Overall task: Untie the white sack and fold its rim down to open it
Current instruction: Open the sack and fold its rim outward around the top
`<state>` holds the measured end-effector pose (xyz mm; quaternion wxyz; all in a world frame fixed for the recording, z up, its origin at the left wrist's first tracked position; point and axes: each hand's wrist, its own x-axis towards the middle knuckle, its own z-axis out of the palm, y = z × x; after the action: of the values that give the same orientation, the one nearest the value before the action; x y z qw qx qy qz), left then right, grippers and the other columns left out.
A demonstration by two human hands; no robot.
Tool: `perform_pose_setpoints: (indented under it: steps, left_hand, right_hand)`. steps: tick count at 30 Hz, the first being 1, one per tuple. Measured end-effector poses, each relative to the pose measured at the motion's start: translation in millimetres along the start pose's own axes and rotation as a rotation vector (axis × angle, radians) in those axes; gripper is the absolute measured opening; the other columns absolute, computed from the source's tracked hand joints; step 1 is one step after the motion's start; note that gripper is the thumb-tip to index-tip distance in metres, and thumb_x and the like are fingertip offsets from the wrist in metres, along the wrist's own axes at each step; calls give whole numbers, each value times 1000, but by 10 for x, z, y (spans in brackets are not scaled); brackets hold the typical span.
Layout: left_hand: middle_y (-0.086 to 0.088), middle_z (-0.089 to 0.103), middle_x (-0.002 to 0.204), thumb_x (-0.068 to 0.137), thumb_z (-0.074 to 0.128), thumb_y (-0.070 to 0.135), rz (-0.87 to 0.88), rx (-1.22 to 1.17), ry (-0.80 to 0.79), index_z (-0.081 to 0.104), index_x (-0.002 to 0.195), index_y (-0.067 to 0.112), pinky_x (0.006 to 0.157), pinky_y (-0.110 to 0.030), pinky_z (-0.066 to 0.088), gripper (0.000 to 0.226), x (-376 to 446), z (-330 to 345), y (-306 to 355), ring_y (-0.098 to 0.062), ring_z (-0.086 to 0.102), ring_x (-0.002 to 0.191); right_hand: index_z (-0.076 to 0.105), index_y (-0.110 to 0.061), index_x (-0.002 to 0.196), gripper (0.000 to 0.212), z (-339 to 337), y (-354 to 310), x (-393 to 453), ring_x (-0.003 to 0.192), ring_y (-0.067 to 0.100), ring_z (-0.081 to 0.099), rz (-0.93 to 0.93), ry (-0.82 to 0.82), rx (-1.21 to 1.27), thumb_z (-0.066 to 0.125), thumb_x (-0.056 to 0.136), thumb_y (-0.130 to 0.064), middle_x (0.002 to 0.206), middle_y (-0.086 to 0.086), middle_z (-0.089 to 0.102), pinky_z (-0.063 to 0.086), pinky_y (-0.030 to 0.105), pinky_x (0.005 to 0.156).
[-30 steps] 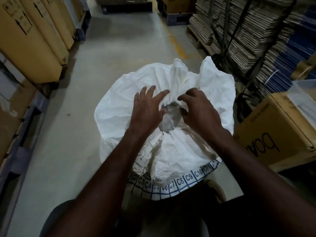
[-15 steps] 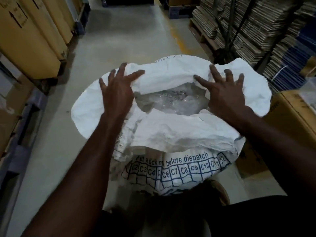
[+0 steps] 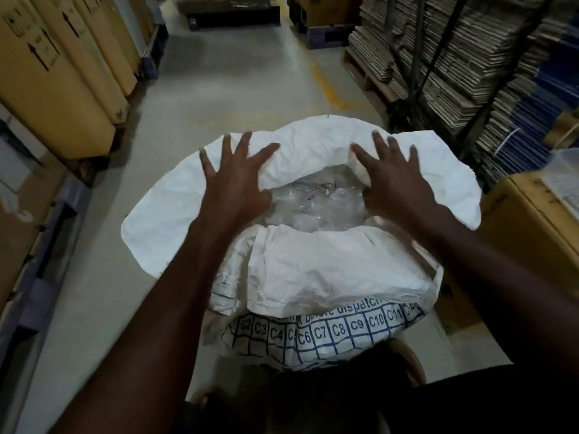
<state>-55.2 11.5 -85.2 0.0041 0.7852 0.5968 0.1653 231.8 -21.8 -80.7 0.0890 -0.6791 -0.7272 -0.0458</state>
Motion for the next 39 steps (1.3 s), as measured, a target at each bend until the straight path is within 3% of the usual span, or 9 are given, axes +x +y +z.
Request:
perform_pose_setpoints:
  steps: [5, 8, 13, 18, 22, 26, 29, 34, 39]
  left_hand:
    - [0, 15, 181, 86, 82, 58, 198, 141, 2, 5, 168, 52, 126, -77, 2, 113, 139, 212, 230, -35, 7, 168]
    - [-4, 20, 179, 92, 80, 44, 207, 218, -86, 1, 169, 49, 126, -74, 5, 111, 326, 261, 75, -39, 16, 165]
    - [1, 57, 157, 98, 54, 8, 318, 295, 27, 24, 166, 49, 122, -66, 30, 85, 680, 155, -222, -34, 58, 136]
    - [-6, 41, 170, 97, 57, -5, 332, 405, 229, 3, 169, 51, 124, -70, 26, 106, 1078, 82, -376, -40, 42, 154]
    - [-8, 33, 175, 101, 52, -2, 249, 494, 179, -5, 169, 50, 125, -70, 23, 103, 1315, 156, -606, -40, 34, 158]
    - [-13, 27, 176, 109, 42, 9, 113, 501, 60, -11, 168, 49, 125, -73, 20, 89, 1429, 332, -633, -46, 28, 159]
    - [-11, 23, 178, 110, 56, 28, 103, 454, -6, -15, 167, 48, 124, -76, 17, 94, 1408, 384, -510, -48, 21, 162]
    - [-9, 7, 182, 93, 80, 39, 210, 348, 13, -11, 170, 42, 128, -73, 4, 119, 972, 27, -188, -45, 2, 166]
    - [4, 42, 171, 102, 64, 51, 340, 129, -84, 27, 169, 39, 132, -58, 8, 78, 29, -342, 272, -22, 33, 161]
  right_hand:
    - [40, -21, 163, 84, 13, -287, 246, 155, 38, 35, -338, 128, 21, 77, 88, -6, 170, 18, 34, 31, 55, 126]
    - [29, -27, 167, 93, 99, -312, 451, 157, 36, 31, -369, 58, -63, 77, 88, -9, 172, 17, 30, 26, 58, 125]
    - [23, -33, 169, 94, 193, -58, 751, 156, 37, 33, -311, 48, -106, 57, 90, 5, 173, 16, 28, 34, 58, 121]
    - [27, -29, 168, 83, 113, 125, 1030, 141, 43, 51, -289, 189, -82, 49, 97, 7, 167, 19, 39, 52, 51, 98]
    - [34, -28, 166, 76, 189, 317, 1191, 135, 45, 57, -289, 197, -138, 43, 99, 6, 161, 23, 47, 50, 52, 101]
    - [36, -32, 165, 75, 319, 452, 1266, 125, 47, 59, -251, 115, -223, 11, 95, -23, 157, 24, 50, 52, 54, 98]
    - [30, -29, 167, 68, 320, 409, 1260, 131, 47, 55, -185, 23, -243, 32, 101, -12, 160, 25, 44, 43, 54, 108]
    - [24, -22, 169, 102, -43, 118, 946, 156, 41, 29, -204, 6, -101, 80, 84, -10, 174, 18, 22, 21, 55, 129]
    - [51, -25, 157, 67, -388, -444, -16, 146, 25, 50, -288, -91, 280, 75, 95, -25, 163, 3, 50, 43, 39, 118]
